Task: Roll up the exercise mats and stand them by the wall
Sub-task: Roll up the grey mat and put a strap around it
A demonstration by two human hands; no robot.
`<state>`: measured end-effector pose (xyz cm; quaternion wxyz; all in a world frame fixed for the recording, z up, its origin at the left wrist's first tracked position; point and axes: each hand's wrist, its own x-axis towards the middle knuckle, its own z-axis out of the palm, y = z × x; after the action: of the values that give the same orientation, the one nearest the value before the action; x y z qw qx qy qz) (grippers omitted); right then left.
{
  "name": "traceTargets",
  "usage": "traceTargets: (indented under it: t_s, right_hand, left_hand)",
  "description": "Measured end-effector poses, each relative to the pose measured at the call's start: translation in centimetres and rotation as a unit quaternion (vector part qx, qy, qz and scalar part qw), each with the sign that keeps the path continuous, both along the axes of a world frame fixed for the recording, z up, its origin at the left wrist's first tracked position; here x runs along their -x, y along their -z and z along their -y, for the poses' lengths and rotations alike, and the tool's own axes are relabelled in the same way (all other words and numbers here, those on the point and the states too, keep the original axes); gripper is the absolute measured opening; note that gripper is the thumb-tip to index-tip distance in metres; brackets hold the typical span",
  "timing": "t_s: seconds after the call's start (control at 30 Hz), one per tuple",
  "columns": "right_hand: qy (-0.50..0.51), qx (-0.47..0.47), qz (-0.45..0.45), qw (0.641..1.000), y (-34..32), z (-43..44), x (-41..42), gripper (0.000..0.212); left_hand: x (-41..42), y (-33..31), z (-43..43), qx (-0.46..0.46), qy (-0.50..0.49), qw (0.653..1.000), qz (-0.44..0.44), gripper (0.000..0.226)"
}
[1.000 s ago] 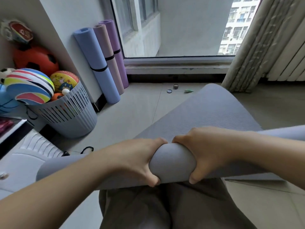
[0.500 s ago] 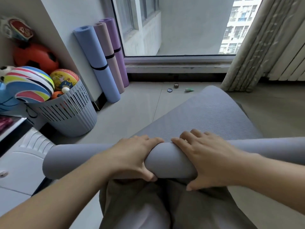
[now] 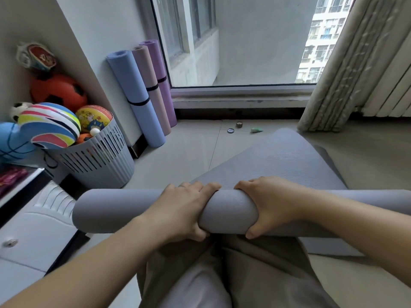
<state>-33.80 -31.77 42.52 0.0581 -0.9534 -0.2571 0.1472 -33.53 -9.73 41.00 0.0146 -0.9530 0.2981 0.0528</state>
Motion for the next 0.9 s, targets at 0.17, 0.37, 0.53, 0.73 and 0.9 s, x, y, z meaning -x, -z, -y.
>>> traceTargets:
  t_s: [0.17,0.37,0.53,0.73,0.9]
  right_hand:
    - [-0.012,-0.031,-0.041,0.999,-1.2,0.7,0.1,0.082]
    - [-0.017,-0.022,-0.097,0.995,-2.0,1.0,0.6,0.077]
    - [-0.007,0.000,-0.215,0.976,-0.7,0.4,0.6,0.071]
    - [0.002,0.040,-0.142,0.989,1.0,0.7,1.1,0.094]
    - [-0.028,0.052,0.034,0.998,3.1,-0.7,3.4,0.101]
  left_hand:
    - [1.4,-2.4,0.2,0.006,0.013,1.000,0.016,0.079]
    - [2.7,-3.8,0.8,-0.002,0.015,1.000,-0.024,0.075]
    - [2.8,-2.6,0.8,0.016,-0.007,0.988,-0.156,0.066]
    - [0.1,-1.4,1.2,-0.017,-0.044,0.965,-0.257,0.071]
    - [-2.7,-1.5,1.3,-0.050,-0.062,0.933,-0.351,0.078]
